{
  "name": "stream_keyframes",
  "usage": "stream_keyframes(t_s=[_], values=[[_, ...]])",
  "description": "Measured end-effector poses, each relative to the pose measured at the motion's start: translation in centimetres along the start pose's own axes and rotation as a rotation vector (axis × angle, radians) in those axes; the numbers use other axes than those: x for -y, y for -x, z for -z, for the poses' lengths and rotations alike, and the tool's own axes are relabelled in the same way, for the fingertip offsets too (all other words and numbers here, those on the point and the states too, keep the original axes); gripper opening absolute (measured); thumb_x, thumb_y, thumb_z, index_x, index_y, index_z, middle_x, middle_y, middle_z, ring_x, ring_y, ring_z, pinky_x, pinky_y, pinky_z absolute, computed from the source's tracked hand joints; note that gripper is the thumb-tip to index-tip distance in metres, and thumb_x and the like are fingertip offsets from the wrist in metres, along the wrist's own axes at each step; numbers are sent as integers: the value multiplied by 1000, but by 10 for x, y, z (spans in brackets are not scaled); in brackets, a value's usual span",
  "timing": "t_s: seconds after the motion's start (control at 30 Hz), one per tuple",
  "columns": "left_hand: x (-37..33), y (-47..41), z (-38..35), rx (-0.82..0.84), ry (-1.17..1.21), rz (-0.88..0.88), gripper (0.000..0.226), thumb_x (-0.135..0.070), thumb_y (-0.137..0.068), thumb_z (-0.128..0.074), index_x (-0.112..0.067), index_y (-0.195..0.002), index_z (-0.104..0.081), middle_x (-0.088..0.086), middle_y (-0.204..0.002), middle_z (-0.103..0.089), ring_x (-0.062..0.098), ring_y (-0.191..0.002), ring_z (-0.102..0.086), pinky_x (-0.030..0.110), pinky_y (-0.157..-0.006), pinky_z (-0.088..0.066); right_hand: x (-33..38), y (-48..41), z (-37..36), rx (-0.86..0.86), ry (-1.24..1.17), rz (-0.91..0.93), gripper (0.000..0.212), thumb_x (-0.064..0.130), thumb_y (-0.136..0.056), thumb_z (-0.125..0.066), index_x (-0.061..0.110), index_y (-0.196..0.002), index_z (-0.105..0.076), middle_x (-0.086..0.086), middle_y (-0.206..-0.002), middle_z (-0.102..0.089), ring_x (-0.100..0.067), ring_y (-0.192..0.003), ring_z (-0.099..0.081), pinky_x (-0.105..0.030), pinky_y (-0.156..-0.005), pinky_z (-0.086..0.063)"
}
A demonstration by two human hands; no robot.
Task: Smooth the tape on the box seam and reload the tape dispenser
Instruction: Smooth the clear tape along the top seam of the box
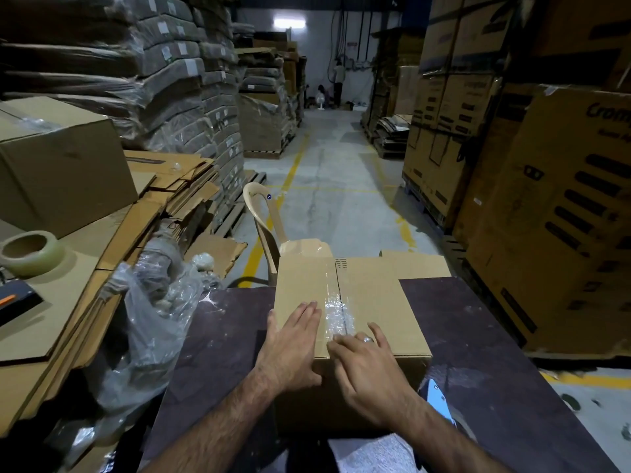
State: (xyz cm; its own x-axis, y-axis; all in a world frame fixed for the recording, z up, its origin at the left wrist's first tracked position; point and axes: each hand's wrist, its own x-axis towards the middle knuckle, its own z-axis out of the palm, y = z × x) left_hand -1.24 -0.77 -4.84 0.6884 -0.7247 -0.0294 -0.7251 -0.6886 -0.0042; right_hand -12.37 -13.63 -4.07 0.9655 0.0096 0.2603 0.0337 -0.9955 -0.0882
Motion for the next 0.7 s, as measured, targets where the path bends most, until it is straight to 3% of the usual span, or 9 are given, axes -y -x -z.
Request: stream_keyframes(t_s=[0.13, 0.3, 0.43, 0.57, 0.7], values=[[0, -1, 2, 21, 2, -3, 109, -51, -77, -65, -14, -153, 5, 1, -163, 8, 16, -149, 6, 64, -114, -4, -6, -31, 1, 91, 21, -7, 55, 37, -87, -11, 21, -106, -60, 4, -114, -60, -18, -106, -55, -47, -114, -13], [0, -1, 3, 36, 18, -2, 113, -59, -76, -64, -14, -153, 5, 1, -163, 8, 15, -149, 8, 63, -115, -2, -13, -52, -5, 115, 33, -12, 71, 41, -79, -4, 18, -120, -58, 0, -128, -57, -19, -118, -51, -49, -115, -13], [0, 0, 4, 39, 19, -5, 112, -55, -77, -65, -15, -153, 7, 1, -163, 10, 16, -149, 10, 63, -115, -1, -11, -37, -3, 131, 18, -5, 64, 39, -85, -7, 18, -122, -54, -1, -132, -55, -19, -119, -51, -47, -115, -12], [1, 0, 3, 41, -3, -3, 119, -64, -73, -66, -14, -152, 9, 1, -162, 12, 17, -149, 10, 63, -115, -1, -23, -26, 2, 172, 13, -13, 49, 35, -95, -21, 20, -133, -48, -1, -144, -46, -18, -128, -44, -50, -117, -7], [0, 0, 4, 45, -10, 2, 124, -69, -71, -65, -14, -152, 9, 2, -162, 12, 18, -149, 10, 63, -117, -1, -33, -41, 6, 211, 14, -45, 47, 35, -96, -24, 18, -135, -45, -2, -147, -42, -18, -134, -38, -52, -116, -6]])
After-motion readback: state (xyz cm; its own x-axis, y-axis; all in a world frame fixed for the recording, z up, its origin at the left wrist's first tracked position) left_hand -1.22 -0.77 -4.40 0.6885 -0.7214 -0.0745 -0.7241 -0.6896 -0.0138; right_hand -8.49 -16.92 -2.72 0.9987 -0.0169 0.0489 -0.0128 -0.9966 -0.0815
